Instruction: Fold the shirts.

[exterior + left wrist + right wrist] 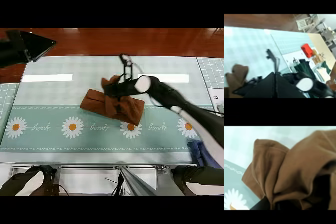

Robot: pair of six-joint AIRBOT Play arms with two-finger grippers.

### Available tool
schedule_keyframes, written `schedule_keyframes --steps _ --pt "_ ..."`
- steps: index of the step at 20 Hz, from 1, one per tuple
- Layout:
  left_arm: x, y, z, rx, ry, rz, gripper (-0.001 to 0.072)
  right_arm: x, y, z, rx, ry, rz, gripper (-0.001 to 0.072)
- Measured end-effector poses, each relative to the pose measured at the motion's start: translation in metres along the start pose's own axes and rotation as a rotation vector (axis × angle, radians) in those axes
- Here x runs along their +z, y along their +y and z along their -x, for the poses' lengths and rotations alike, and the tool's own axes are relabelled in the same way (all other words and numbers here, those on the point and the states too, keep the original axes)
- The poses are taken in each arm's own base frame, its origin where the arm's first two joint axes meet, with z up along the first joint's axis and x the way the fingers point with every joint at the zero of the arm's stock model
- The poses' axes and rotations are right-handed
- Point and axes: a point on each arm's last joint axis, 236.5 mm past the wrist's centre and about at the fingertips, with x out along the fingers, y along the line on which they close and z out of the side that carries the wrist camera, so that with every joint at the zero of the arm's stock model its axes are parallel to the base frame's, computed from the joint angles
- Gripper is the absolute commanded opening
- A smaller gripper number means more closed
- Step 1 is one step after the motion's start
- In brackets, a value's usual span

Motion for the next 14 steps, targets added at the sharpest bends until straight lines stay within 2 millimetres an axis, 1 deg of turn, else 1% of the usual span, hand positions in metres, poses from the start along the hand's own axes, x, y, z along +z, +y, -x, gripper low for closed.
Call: schedule_keyframes --steps 1,2,4,5,6,7,8,9,10,12,13,14 --pt "-0.004 -0.006 0.001 -0.009 0.006 -0.007 0.0031 -0.004 0.006 -0.010 0.014 -0.006 -0.012 0.0438" --pt "-0.010 -0.010 0.001 -0.015 0.017 -0.002 0.0032 -0.007 0.012 -0.017 0.026 -0.011 -0.019 0.0507" --pt "-0.020 -0.012 -0.001 -0.025 0.039 0.008 0.0032 -0.009 0.017 -0.021 0.039 -0.017 -0.014 0.0507" --pt "-0.025 -0.010 -0.003 -0.024 0.046 0.020 0.0032 -0.007 0.017 -0.018 0.039 -0.021 0.005 0.0507" --pt "-0.028 -0.005 -0.004 -0.016 0.045 0.030 0.0032 -0.006 0.014 -0.011 0.032 -0.010 0.030 0.0507" --pt "-0.029 -0.001 -0.005 -0.010 0.042 0.042 0.0032 -0.002 0.007 0.001 0.014 0.000 0.067 0.0507" --pt "-0.031 0.005 -0.005 0.002 0.044 0.053 0.0032 0.002 -0.005 0.015 -0.019 0.017 0.107 0.0507" --pt "-0.032 0.011 -0.004 0.018 0.042 0.057 0.0032 0.004 -0.021 0.032 -0.065 0.042 0.149 0.0504" --pt "-0.031 0.020 -0.003 0.047 0.035 0.055 0.0032 0.004 -0.044 0.054 -0.134 0.083 0.196 0.0489" --pt "-0.032 0.038 0.002 0.109 0.037 0.045 0.0032 0.004 -0.108 0.103 -0.319 0.171 0.250 0.0489" --pt "-0.033 0.047 0.005 0.137 0.039 0.040 0.0032 0.001 -0.145 0.131 -0.414 0.212 0.236 0.0491" --pt "-0.033 0.056 0.008 0.170 0.043 0.033 0.0032 -0.005 -0.174 0.153 -0.474 0.244 0.188 0.0500"
